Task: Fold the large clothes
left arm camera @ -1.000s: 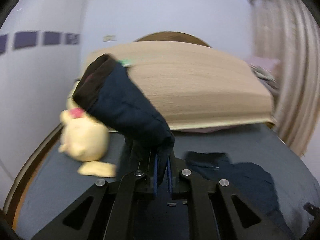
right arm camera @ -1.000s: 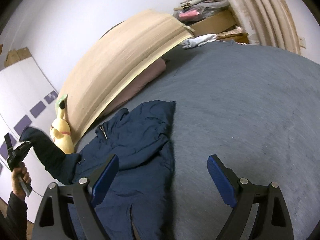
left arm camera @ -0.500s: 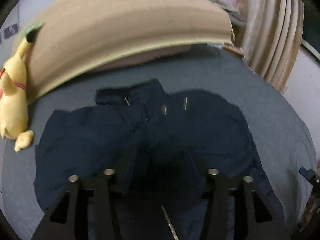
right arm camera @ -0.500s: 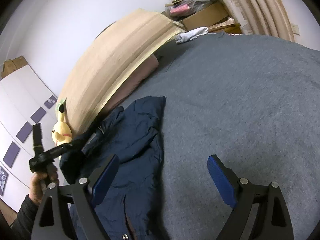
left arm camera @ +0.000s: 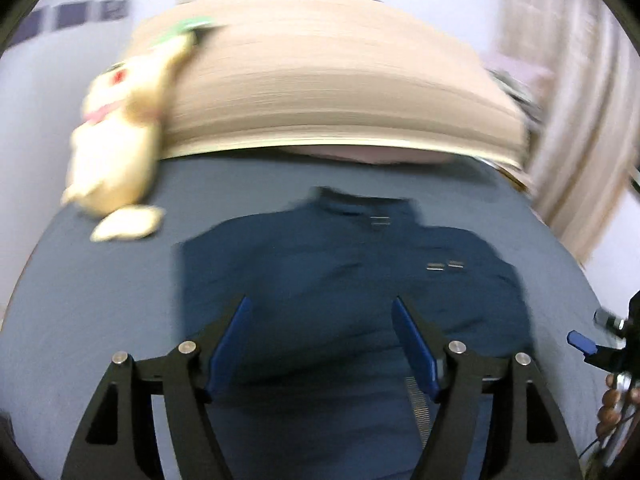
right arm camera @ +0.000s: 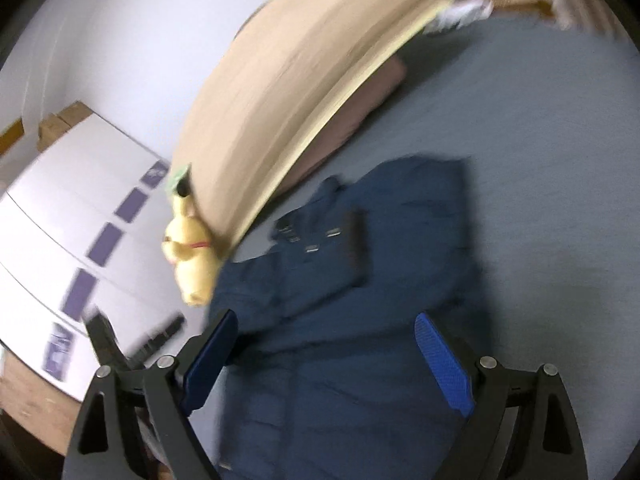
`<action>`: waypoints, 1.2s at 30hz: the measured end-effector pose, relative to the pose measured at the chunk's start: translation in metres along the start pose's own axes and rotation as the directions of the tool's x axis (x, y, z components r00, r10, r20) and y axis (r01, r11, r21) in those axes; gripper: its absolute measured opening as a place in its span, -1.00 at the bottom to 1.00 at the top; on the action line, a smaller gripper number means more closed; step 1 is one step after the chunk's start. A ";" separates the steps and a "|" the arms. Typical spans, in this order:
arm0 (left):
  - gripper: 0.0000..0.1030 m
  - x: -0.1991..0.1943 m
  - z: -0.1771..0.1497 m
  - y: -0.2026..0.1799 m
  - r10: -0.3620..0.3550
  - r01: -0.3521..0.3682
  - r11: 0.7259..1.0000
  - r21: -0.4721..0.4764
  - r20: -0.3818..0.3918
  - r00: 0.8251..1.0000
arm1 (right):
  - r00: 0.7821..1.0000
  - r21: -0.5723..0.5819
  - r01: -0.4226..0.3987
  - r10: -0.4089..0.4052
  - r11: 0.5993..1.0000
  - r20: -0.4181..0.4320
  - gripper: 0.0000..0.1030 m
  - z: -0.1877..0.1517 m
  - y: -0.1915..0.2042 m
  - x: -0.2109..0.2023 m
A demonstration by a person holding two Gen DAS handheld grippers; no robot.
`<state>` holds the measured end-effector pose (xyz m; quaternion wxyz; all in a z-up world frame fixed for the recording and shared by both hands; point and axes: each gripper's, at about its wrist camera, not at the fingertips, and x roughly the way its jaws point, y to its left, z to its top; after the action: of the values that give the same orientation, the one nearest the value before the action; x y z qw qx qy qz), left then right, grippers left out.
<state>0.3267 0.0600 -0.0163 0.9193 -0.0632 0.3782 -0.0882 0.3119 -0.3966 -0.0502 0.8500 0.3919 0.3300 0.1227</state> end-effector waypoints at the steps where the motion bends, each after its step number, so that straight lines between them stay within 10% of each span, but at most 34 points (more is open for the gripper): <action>1: 0.42 -0.003 -0.007 0.020 0.022 -0.022 0.999 -0.042 -0.003 1.000 | 0.999 0.041 -0.030 0.031 0.999 -0.033 0.79 0.005 0.000 0.019; 13: 0.42 -0.033 -0.082 0.155 0.121 -0.132 0.936 -0.325 -0.052 0.991 | 0.991 0.331 0.095 -0.057 0.939 -0.124 0.69 0.022 -0.031 0.152; 15: 0.42 -0.032 -0.088 0.158 0.116 -0.128 0.932 -0.338 -0.056 0.992 | 0.982 0.274 0.165 -0.133 0.947 -0.133 -0.67 0.027 -0.024 0.158; 17: 0.42 -0.028 -0.089 0.155 0.111 -0.124 0.936 -0.331 -0.056 0.992 | 0.975 0.193 0.207 -0.185 0.959 -0.127 -0.79 0.035 -0.006 0.159; 25: 0.42 -0.031 -0.078 0.143 0.128 -0.125 0.943 -0.308 -0.011 0.992 | 0.956 -0.280 0.270 -0.222 0.921 0.191 -0.81 0.040 0.126 0.058; 36: 0.42 0.007 -0.031 0.071 0.116 -0.111 0.975 -0.192 0.014 0.993 | 0.902 -0.138 0.428 -0.431 0.893 0.008 -0.81 -0.009 -0.009 0.114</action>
<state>0.3180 0.1265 -0.0564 0.9173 -0.1304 0.3763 0.0019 0.3916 -0.3439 -0.1146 0.8769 0.2492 0.4089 -0.0412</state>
